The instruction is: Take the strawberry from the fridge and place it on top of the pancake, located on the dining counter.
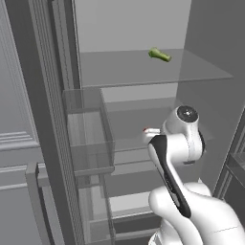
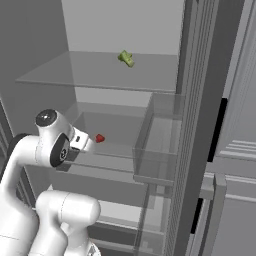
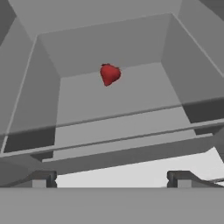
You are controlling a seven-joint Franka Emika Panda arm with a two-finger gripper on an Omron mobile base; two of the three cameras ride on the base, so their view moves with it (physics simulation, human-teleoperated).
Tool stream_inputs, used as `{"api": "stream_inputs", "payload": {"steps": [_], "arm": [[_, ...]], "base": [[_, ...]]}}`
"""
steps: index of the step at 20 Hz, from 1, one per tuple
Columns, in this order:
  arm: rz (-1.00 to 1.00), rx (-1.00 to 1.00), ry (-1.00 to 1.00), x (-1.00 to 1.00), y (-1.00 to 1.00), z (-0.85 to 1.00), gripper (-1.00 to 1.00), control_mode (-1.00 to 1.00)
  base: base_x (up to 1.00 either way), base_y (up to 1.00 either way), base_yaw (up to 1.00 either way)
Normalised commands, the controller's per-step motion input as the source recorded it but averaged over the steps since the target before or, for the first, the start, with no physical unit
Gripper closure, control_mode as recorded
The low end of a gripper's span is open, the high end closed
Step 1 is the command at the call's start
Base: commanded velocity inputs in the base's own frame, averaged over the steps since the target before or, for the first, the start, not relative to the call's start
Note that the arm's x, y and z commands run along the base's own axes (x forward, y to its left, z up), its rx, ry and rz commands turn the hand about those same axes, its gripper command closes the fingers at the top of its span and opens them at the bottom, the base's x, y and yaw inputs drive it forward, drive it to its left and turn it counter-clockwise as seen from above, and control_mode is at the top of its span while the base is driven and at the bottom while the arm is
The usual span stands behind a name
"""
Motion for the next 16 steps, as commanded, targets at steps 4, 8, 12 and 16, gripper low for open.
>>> {"api": "stream_inputs", "payload": {"steps": [4, 8, 12, 16], "arm": [[0.0, 0.03, 0.05, 0.53, -0.25, -0.08, -1.0, -1.0], [0.0, 0.0, 0.02, 0.57, -0.04, -0.11, -1.0, -1.0], [0.0, 0.0, 0.11, 0.68, 0.0, 0.0, -1.0, -1.0], [0.0, 0.0, 0.07, 0.47, 0.03, -0.21, -1.0, -1.0]], "base": [[0.0, 0.0, 0.0], [0.0, 0.0, 0.0], [0.0, 0.0, 0.0], [0.0, 0.0, 0.0]]}}
